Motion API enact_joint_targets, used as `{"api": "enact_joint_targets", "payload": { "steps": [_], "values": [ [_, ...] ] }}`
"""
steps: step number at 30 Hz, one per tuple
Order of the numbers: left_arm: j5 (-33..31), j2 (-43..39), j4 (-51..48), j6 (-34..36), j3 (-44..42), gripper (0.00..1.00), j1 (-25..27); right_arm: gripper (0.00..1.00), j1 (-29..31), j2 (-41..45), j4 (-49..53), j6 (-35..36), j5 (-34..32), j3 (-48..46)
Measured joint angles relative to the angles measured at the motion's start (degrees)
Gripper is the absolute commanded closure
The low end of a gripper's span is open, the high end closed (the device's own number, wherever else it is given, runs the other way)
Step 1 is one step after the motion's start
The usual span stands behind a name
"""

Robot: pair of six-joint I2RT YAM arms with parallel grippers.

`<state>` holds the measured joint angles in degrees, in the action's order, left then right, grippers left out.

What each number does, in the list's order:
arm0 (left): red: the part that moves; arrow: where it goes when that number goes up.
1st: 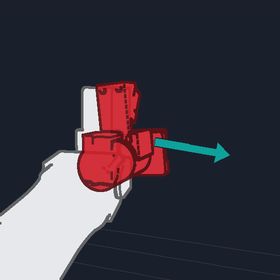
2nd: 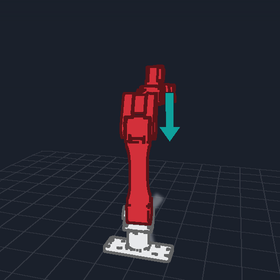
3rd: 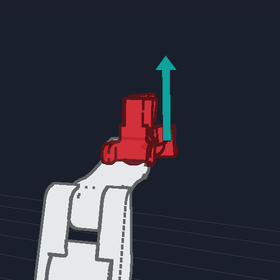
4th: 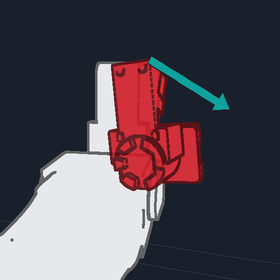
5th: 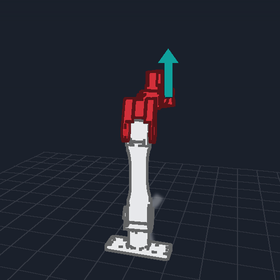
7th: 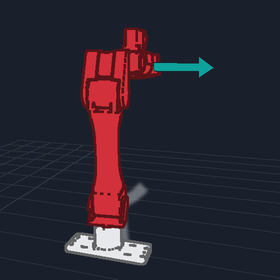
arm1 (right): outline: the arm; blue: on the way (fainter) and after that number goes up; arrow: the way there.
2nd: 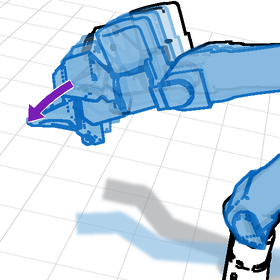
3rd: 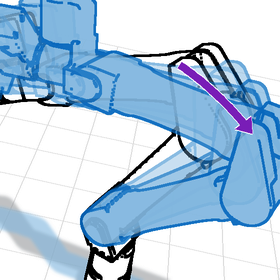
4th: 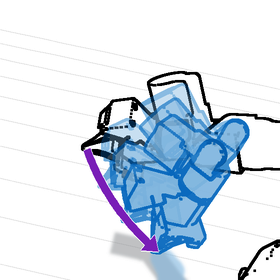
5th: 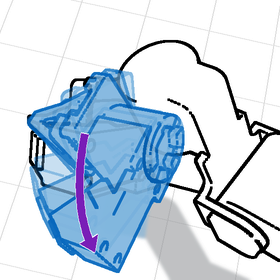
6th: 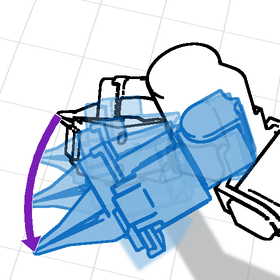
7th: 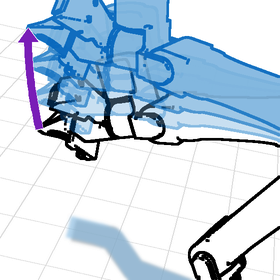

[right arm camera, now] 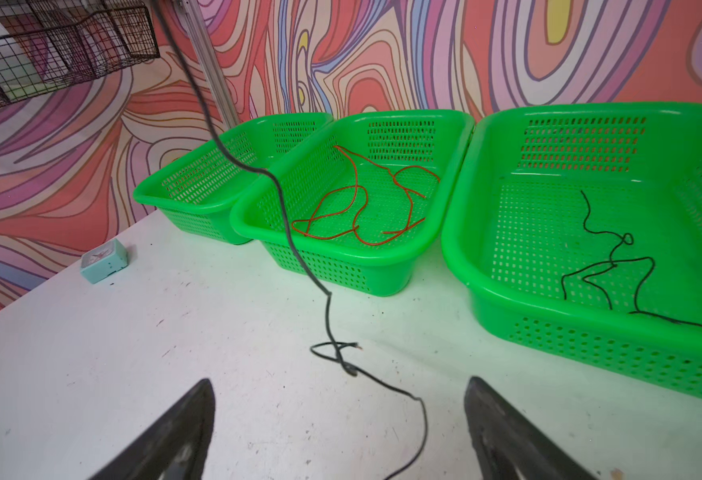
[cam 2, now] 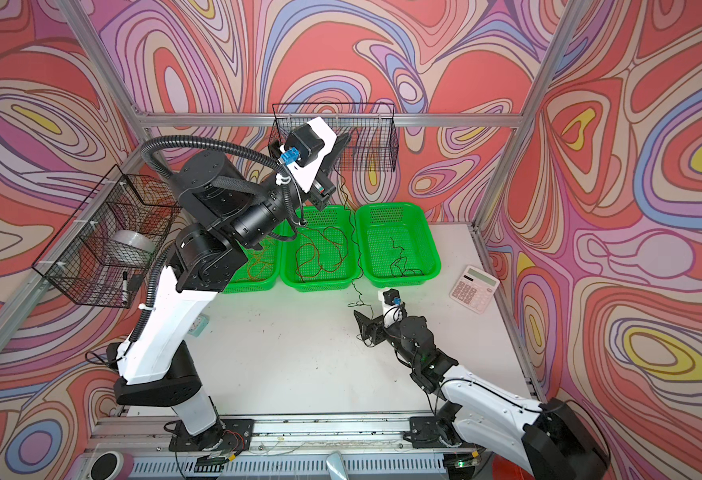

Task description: Untangle the cables

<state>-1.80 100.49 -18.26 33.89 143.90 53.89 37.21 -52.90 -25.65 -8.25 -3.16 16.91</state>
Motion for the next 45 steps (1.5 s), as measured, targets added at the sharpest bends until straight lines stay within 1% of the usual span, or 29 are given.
{"api": "enact_joint_targets", "payload": {
  "steps": [1,3,6,8,11,13,16,18,20,21,24,25,27,30,33,38,41,45],
  "values": [
    [0.0,0.0,0.0,0.0,0.0,1.00,0.0,0.12,0.0,1.5,1.2,1.1,0.5,0.0],
    [0.0,0.0,0.0,0.0,-0.1,1.00,0.0,0.12,0.0,3.2,2.8,3.0,1.9,0.2],
    [0.0,0.0,0.0,0.0,-0.2,1.00,0.0,0.10,0.0,2.5,4.0,5.6,4.1,1.5],
    [0.1,0.0,0.0,-0.1,-0.3,1.00,0.0,0.10,0.0,-0.7,4.3,7.0,4.9,3.9],
    [0.1,0.0,0.0,-0.1,-0.3,1.00,0.0,0.14,0.0,-5.9,3.4,8.7,7.0,7.1],
    [0.1,0.0,0.0,-0.1,-0.3,1.00,0.0,0.20,0.0,-9.7,2.4,9.4,9.6,8.9],
    [0.0,-0.3,0.0,-0.1,-0.9,1.00,0.0,0.32,0.0,-14.1,0.9,9.9,13.3,10.7],
    [0.0,-0.6,0.0,-0.1,-1.3,1.00,0.0,0.33,0.0,-16.0,0.3,10.0,15.1,11.5],
    [-0.1,-0.9,0.0,0.0,-1.6,1.00,0.0,0.31,0.0,-16.7,0.0,10.0,16.2,12.0],
    [-0.2,-1.0,0.0,0.0,-1.7,1.00,0.0,0.30,0.0,-16.6,-0.1,9.7,16.3,12.1],
    [-0.6,-1.6,0.0,0.1,-2.3,1.00,0.0,0.32,0.0,-14.4,0.7,9.2,15.7,12.1],
    [-0.7,-1.9,0.0,0.2,-2.7,1.00,0.0,0.31,0.0,-13.0,1.2,9.3,15.5,12.1],
    [-0.9,-2.3,0.0,0.3,-2.9,1.00,-0.2,0.25,0.0,-10.3,2.8,9.3,14.4,12.1],
    [-1.1,-2.6,0.0,0.4,-3.0,1.00,-0.4,0.22,0.0,-6.8,6.1,8.7,10.6,12.2],
    [-1.1,-2.6,0.0,0.4,-3.0,1.00,-0.4,0.22,0.0,-3.4,8.9,8.6,7.4,12.1],
    [-1.0,-2.6,0.0,0.4,-3.1,1.00,-0.6,0.18,0.0,1.3,11.6,10.5,8.0,11.8],
    [-1.0,-2.6,0.0,0.3,-3.1,1.00,-0.6,0.20,0.0,1.4,12.0,11.4,8.1,11.3],
    [-0.8,-2.6,0.0,0.1,-3.1,1.00,-0.6,0.24,0.0,-4.7,11.8,11.7,8.2,11.4]
  ]
}}
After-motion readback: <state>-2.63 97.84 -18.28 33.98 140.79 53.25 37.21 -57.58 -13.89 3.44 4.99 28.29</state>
